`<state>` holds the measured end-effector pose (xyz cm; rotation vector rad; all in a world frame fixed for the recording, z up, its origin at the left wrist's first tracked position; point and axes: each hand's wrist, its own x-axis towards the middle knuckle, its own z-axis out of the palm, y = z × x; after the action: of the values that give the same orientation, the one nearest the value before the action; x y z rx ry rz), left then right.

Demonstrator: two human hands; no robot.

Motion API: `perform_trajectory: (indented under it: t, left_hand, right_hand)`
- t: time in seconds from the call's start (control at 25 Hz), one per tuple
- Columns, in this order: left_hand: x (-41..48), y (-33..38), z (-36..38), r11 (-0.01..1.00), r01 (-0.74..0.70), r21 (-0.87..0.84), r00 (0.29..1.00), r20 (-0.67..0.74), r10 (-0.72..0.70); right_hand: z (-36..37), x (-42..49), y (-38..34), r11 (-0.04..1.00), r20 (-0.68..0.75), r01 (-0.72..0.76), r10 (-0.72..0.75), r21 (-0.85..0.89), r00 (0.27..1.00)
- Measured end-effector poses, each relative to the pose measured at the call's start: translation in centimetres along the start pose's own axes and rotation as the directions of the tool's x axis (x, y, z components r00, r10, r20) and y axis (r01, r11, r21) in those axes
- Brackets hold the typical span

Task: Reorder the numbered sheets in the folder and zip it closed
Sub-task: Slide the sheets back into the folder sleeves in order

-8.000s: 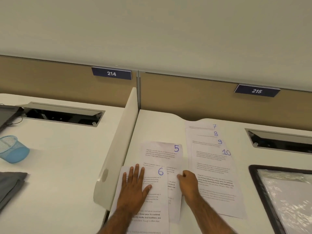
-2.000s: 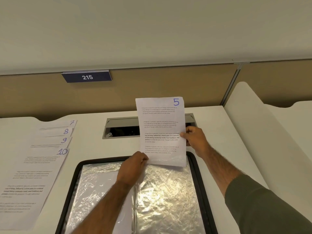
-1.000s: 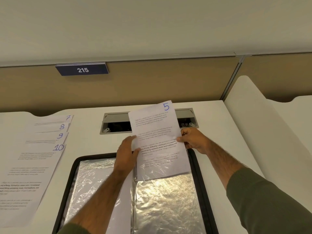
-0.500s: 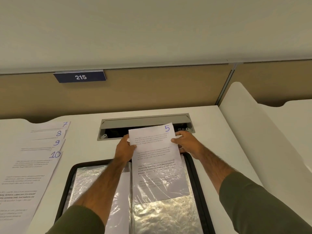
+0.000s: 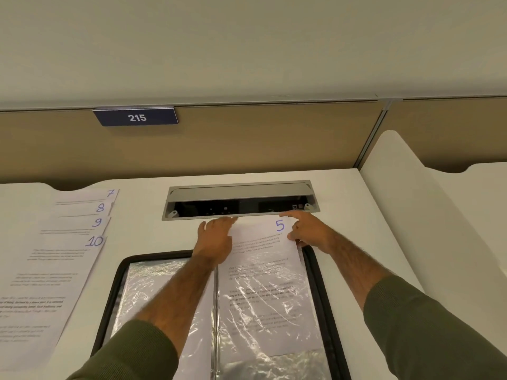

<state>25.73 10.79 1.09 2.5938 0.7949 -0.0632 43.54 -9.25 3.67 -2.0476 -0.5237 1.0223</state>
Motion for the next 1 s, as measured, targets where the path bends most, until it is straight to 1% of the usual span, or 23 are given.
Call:
perform_trajectory:
  t: [0.08,0.16,0.32,0.48,0.64,0.72,1.0]
  left_hand:
    - [-0.7,0.5,0.5,0.999,-0.038,-0.004,0.996,0.076,0.038]
    - [-1.3,1.0,0.8,0.999,-0.044,-0.014,0.994,0.103,0.045]
    - [-2.2,1.7,0.9,1.000,-0.031,-0.006,0.995,0.100,0.031]
    - [-3.0,2.2,1.1,0.999,-0.037,-0.010,0.995,0.090,0.038]
    - [-4.2,2.1,1.5,0.999,-0.044,-0.024,0.994,0.099,0.046]
    - [-4.8,2.1,1.6,0.998,-0.052,-0.040,0.995,0.079,0.055]
    - [-5.9,2.4,1.6,0.998,-0.029,-0.058,0.997,0.076,0.034]
  right_hand:
    - [0.1,-0.5,0.5,0.999,0.009,-0.001,0.001,-0.034,1.000]
    - [0.4,-1.0,0.9,0.996,-0.015,0.027,-0.028,-0.086,0.999]
    - [0.8,-1.7,1.5,0.973,-0.102,0.078,-0.102,-0.216,0.990]
    - [1.4,-2.1,2.1,0.937,-0.084,0.085,-0.121,-0.339,0.989]
    - [2.0,-2.6,2.2,0.936,-0.074,0.087,-0.119,-0.340,0.990]
    - [2.2,-2.9,2.2,0.936,-0.068,0.092,-0.122,-0.339,0.990]
    - [2.7,-3.5,2.7,0.900,-0.026,0.117,-0.141,-0.420,0.990]
